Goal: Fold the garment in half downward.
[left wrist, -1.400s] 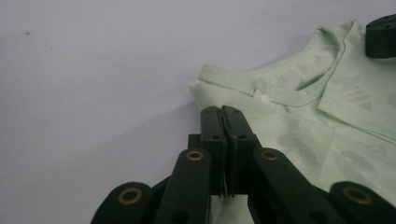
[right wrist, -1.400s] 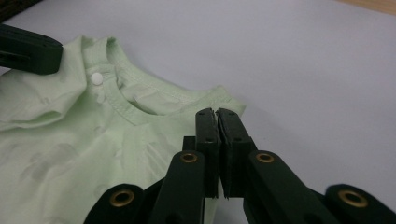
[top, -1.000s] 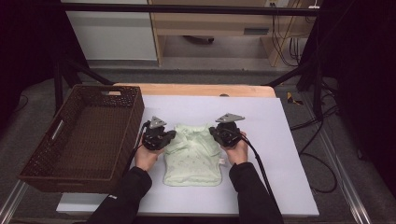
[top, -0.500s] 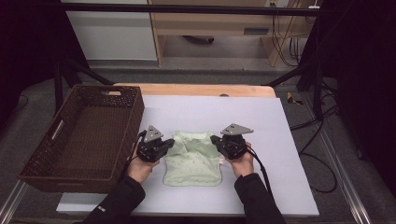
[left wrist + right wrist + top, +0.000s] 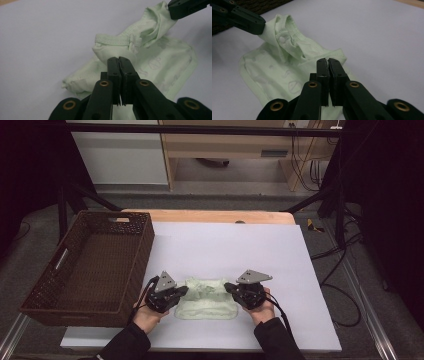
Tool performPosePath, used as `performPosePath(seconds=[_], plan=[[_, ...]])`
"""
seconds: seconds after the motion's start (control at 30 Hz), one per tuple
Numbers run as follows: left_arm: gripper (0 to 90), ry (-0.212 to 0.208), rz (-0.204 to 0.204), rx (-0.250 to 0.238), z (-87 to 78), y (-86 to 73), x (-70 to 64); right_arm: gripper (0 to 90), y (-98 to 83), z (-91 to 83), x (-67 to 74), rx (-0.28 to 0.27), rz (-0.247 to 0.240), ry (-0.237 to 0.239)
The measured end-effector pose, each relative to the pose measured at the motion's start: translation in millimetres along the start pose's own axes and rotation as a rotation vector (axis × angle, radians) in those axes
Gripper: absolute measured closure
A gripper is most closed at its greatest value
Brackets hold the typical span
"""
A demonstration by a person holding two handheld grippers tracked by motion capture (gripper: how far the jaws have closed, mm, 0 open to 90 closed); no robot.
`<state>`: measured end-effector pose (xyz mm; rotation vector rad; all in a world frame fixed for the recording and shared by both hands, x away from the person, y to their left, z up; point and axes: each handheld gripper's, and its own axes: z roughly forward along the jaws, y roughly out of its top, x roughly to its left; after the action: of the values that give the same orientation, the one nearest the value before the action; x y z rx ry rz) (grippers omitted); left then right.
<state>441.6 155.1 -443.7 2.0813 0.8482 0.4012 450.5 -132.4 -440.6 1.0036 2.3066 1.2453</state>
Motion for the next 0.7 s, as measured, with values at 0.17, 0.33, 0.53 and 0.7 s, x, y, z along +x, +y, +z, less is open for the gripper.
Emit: performPosePath(seconds=[0.17, 0.33, 0.53, 0.7], plan=[[87.1, -0.024, -0.034, 0.040, 1.0, -12.2, -0.6, 87.2, -11.3, -2.6, 2.5, 0.031, 0.027, 0.011], [86.4, -0.047, -0.066, 0.071, 3.1, -20.6, -0.8, 86.4, -19.9, 1.0, 5.6, 0.075, 0.033, 0.033], [74.6, -0.052, -0.118, 0.057, -3.3, -22.1, 3.5, 74.3, -24.1, -3.8, 8.5, 0.087, 0.048, 0.055], [62.3, -0.021, -0.161, 0.002, -9.4, -14.1, 13.3, 75.1, -15.7, -13.3, 3.7, 0.034, 0.070, 0.047]])
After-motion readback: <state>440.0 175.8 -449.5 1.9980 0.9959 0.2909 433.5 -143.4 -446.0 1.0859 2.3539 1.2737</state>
